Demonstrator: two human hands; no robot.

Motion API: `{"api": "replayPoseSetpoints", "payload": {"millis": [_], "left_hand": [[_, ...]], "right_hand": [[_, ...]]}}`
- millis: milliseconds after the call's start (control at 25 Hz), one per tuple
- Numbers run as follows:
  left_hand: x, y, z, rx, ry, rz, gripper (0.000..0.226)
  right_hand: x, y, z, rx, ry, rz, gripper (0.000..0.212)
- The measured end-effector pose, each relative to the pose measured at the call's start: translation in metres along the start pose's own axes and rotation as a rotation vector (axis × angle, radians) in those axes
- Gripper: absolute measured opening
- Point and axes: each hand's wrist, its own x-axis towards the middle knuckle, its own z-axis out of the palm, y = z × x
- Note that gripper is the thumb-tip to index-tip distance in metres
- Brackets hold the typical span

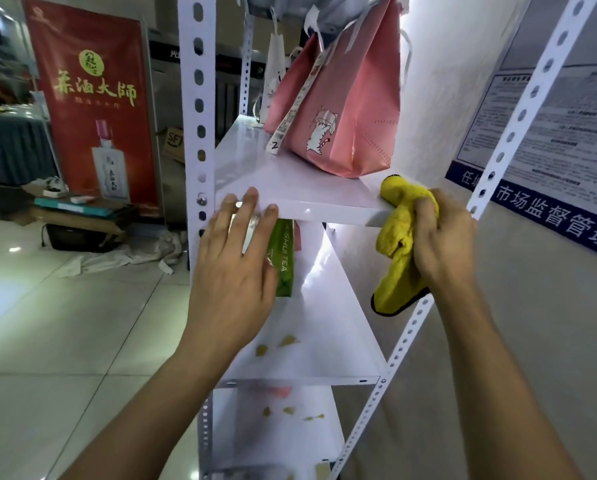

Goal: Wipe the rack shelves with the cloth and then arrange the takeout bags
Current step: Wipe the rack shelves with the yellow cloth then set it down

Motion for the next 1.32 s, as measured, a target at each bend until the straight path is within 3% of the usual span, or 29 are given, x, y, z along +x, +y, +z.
{"api": "replayPoseSetpoints", "payload": {"millis": [120, 280, 560, 680, 880, 1000, 1320], "left_hand": [[-0.018, -0.007, 0.011, -0.011, -0.013, 0.003, 0.065], [-0.053, -0.015, 0.037, -0.038, -0.09, -0.042, 0.066], [-0.144, -0.024, 0.104, -0.078, -0.469, -0.196, 0.059], [-0.174, -0.028, 0.122, -0.027, -0.593, -0.255, 0.062], [-0.19, -0.035, 0.132, 0.015, -0.638, -0.264, 0.062], [-0.195, -0.036, 0.132, -0.006, -0.631, -0.249, 0.062], [-0.198, -0.038, 0.117, -0.126, -0.526, -0.337, 0.058]], "right_hand": [[-0.03, 0.008, -0.002, 0.161, 0.086, -0.046, 0.03], [-0.086, 0.03, 0.017, 0.27, 0.1, -0.07, 0.042], [-0.155, 0.087, 0.093, 0.335, -0.151, 0.283, 0.032], [-0.18, 0.115, 0.124, 0.265, -0.258, 0.316, 0.029], [-0.194, 0.138, 0.177, -0.057, -0.601, 0.189, 0.043], [-0.2, 0.129, 0.198, -0.017, -0.782, 0.091, 0.043], [-0.206, 0.075, 0.267, -0.018, -0.979, -0.341, 0.048]]}}
